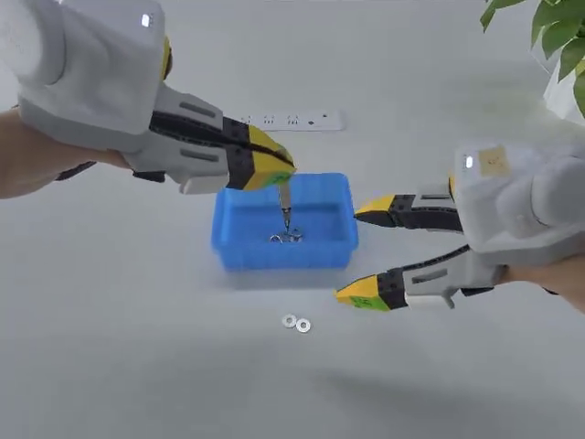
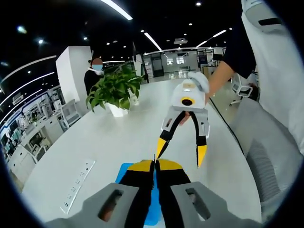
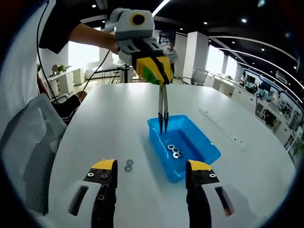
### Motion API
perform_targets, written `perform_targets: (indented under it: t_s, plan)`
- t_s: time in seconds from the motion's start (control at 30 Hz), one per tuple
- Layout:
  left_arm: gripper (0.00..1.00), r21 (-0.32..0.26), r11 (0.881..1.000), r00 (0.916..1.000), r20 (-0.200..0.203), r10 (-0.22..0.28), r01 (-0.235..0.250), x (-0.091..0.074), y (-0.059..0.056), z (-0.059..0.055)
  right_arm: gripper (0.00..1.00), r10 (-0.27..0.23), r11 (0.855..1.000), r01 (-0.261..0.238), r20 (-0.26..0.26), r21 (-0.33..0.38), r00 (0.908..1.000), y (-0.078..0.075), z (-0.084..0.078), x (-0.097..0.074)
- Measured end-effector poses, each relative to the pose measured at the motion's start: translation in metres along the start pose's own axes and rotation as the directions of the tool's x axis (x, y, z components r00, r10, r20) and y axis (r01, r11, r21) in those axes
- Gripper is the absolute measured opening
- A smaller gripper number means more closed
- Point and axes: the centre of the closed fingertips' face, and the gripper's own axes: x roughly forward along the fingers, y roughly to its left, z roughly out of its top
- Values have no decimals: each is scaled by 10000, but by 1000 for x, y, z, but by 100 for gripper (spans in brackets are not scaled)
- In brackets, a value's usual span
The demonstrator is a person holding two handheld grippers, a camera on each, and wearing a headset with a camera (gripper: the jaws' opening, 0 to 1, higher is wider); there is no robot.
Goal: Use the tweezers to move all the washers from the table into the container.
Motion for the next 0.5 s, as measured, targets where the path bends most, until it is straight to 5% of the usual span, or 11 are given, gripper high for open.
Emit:
perform_targets:
  t_s: [0.5]
  plan:
    - [5, -172, 9989, 9991, -69, -429, 428, 8, -39, -8, 71, -11, 9978, 20, -140, 666, 9999, 29, -26, -22]
